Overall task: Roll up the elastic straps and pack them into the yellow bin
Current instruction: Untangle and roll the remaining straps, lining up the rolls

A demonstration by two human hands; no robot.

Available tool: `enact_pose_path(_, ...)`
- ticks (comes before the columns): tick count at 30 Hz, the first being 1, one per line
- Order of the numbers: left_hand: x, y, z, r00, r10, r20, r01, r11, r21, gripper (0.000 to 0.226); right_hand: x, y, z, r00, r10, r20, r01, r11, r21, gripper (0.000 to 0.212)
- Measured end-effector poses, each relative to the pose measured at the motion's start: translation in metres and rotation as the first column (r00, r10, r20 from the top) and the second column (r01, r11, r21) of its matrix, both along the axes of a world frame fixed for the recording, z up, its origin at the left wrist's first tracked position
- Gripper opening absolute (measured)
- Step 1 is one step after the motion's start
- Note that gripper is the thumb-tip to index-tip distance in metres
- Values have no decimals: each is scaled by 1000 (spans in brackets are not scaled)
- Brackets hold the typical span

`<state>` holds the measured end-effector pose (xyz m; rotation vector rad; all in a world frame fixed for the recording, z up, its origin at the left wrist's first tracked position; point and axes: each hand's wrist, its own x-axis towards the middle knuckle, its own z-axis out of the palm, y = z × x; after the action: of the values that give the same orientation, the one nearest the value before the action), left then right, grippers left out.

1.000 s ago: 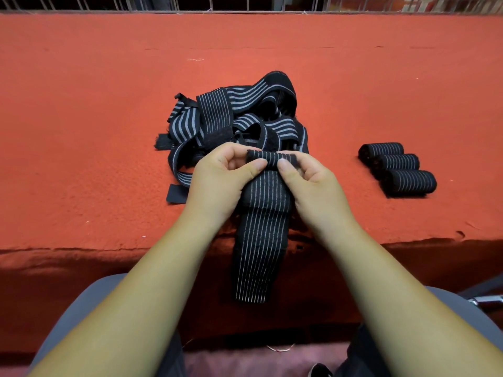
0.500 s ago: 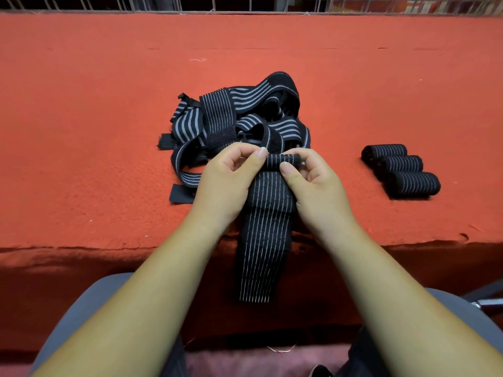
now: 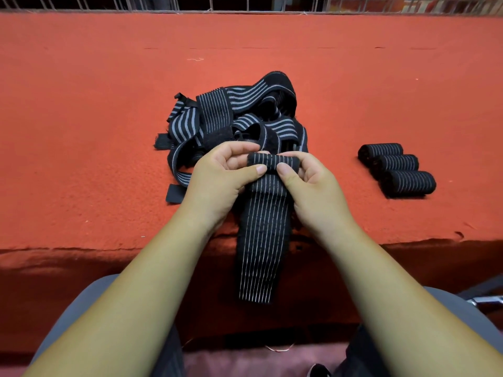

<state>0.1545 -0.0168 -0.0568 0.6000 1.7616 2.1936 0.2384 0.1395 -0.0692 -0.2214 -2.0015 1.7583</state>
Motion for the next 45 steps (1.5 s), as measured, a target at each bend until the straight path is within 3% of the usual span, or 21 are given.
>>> enact_pose_path(3,-1,1,-2,1000,-13,-22,12,998,-58,23,1,2,2,999,-30,-11,30,999,11,15)
enact_pose_path(8,-4,2,-7,996,26,-88,-34,996,-82,28,4,-3,6,998,-47,29,46,998,30,13)
enact_pose_path(13,-4,0,-5,996,-36,-80,32,998,-45,24,5,-4,8,989,-87,116,78,994,79,42)
enact_pose_path(20,-3,2,-7,1000,17,2,-16,991,-133,44,2,-5,4,987,-136,92,127,988,90,32)
enact_pose_path(25,-5,0,-5,997,61,-40,-64,994,-87,16,1,-5,7,986,-108,126,108,994,11,31)
enact_pose_path(36,1,3,-5,986,33,-161,-44,997,-69,37,3,-6,10,973,-84,215,83,996,15,35)
enact_pose_path(41,5,5,-5,986,-9,-168,-14,990,-139,40,4,-4,8,975,-78,210,81,997,-5,42)
enact_pose_path(45,8,4,-4,948,41,-317,-136,949,-284,42,5,-6,8,976,-70,206,74,997,-10,54)
